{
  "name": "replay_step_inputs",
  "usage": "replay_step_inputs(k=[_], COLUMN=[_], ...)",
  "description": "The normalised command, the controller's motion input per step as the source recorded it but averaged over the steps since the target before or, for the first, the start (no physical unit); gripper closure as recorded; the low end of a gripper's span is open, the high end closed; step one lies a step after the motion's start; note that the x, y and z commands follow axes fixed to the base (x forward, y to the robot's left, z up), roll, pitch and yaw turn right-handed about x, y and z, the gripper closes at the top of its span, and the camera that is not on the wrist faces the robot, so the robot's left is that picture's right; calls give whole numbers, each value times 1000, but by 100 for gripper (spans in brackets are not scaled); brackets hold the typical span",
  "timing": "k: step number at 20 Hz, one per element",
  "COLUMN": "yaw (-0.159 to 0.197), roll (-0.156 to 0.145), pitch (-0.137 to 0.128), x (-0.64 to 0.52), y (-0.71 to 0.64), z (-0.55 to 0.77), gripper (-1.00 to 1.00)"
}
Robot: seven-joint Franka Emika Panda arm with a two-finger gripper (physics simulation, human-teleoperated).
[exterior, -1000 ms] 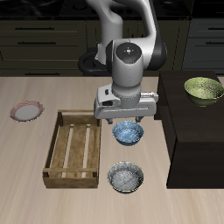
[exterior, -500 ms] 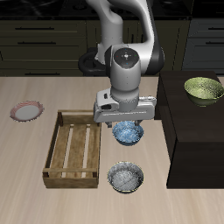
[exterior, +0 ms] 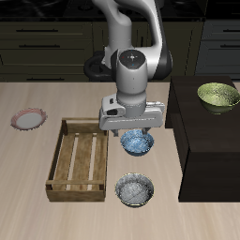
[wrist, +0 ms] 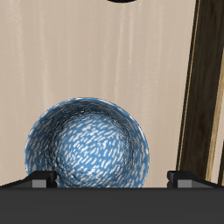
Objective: Place the blue bowl on the plate
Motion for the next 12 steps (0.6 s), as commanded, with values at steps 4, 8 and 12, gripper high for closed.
replay_step_inputs(k=[4,8,12], yaw=[4,-9,-11], roll=[7,-26,-2], pitch=[-22,-12,43], x=[19,117,134], y=[16,-65,-7], z=[-126,-135,-309], gripper=[-100,-100,-100])
